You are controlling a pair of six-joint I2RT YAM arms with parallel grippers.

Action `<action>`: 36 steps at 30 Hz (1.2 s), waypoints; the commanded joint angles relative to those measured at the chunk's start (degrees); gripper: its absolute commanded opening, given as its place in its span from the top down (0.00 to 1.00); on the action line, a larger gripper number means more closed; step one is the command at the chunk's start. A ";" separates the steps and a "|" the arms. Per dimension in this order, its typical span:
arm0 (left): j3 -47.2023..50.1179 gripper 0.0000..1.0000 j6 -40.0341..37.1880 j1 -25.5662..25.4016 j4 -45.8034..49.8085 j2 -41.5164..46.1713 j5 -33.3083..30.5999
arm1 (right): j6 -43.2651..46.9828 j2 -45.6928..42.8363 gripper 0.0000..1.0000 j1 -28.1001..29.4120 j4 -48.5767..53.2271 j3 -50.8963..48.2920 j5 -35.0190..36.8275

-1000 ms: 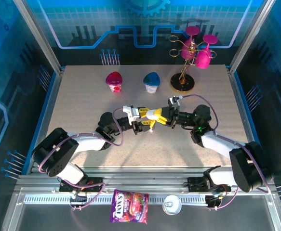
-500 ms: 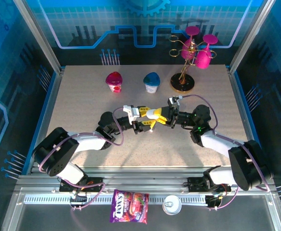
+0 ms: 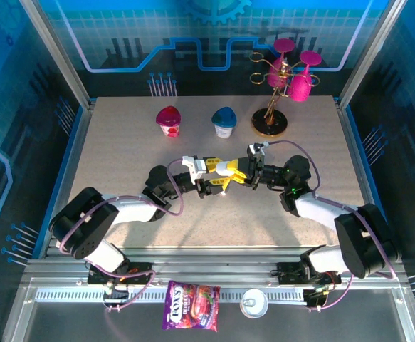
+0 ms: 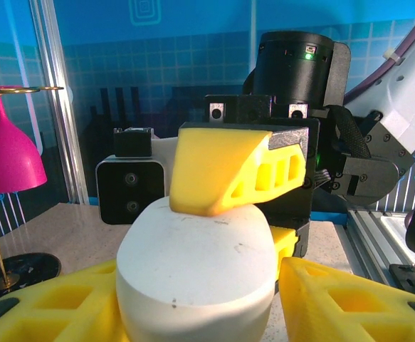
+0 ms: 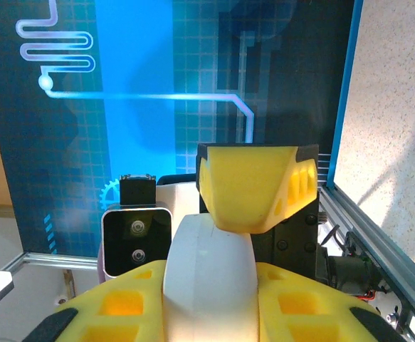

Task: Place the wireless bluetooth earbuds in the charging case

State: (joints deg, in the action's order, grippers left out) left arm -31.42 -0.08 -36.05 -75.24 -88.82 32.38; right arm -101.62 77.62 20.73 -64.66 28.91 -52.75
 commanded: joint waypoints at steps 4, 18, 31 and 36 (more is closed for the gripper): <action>-1.32 0.48 -0.89 -0.66 -2.28 -0.65 3.38 | -1.00 0.97 0.84 0.63 -3.73 -0.60 2.52; -1.34 0.46 -1.16 -0.63 -2.27 -0.97 3.65 | -2.74 1.97 0.84 0.56 -6.28 -0.96 2.59; -1.19 0.50 -1.15 -0.68 -2.63 -1.28 3.84 | -5.03 3.33 0.84 0.47 -10.21 -1.75 3.24; -1.09 0.50 -1.50 -0.68 -2.88 -1.58 4.01 | -5.51 3.64 0.84 0.46 -10.50 -1.84 3.51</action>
State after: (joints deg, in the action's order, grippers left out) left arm -31.42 -0.12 -36.05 -75.59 -89.71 32.42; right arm -106.59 80.38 20.73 -72.36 27.03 -52.47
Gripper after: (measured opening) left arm 0.497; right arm 0.249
